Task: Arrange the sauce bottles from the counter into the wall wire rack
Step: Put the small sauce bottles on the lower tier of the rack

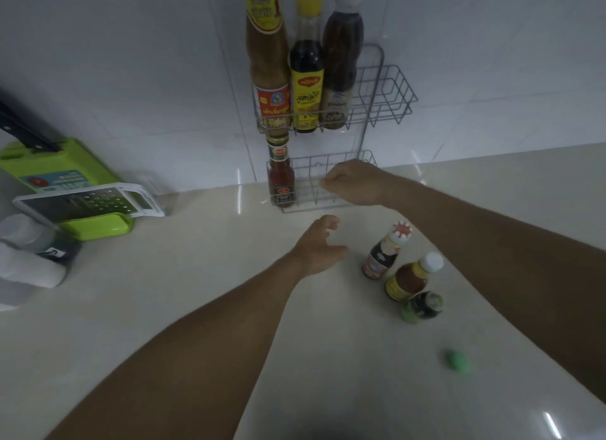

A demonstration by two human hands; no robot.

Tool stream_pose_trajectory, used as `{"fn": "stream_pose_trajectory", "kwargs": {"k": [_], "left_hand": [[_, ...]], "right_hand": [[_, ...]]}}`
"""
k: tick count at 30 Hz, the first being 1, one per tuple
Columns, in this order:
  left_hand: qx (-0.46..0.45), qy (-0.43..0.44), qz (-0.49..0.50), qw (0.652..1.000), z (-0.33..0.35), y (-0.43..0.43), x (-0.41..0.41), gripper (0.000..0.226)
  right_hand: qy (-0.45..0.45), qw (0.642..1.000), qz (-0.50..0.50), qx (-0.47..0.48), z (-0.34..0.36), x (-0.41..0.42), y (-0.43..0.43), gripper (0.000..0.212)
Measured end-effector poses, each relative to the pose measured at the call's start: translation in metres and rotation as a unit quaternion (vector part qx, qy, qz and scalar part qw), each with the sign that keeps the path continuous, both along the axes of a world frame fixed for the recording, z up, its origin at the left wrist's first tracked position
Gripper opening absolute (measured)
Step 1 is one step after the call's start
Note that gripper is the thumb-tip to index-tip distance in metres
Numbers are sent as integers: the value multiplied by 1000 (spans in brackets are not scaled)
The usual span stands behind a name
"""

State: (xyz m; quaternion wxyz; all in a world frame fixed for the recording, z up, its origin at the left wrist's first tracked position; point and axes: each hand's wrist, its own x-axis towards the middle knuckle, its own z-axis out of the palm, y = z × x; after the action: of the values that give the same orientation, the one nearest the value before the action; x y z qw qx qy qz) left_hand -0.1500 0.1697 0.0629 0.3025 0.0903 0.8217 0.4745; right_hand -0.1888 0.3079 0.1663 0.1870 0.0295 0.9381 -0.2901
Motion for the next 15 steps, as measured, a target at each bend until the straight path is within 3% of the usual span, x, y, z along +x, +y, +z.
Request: {"fn": "stream_pose_trajectory", "kwargs": {"k": [4,7,11,15], "left_hand": [[-2,-8,-89,996,-3,26,27,87],[28,15,-120,992,-9,41,44,73],[54,64,-81,993,-14,53,54,50],[48,39,-71,996,-12,55,55,47]], "right_hand": [[-46,994,44,89,8,40,30,68],[-81,984,67,143,5,69,45,66],[-21,981,69,182,-16,84,55,32],[30,987,27,155,-27,84,56,17]]}}
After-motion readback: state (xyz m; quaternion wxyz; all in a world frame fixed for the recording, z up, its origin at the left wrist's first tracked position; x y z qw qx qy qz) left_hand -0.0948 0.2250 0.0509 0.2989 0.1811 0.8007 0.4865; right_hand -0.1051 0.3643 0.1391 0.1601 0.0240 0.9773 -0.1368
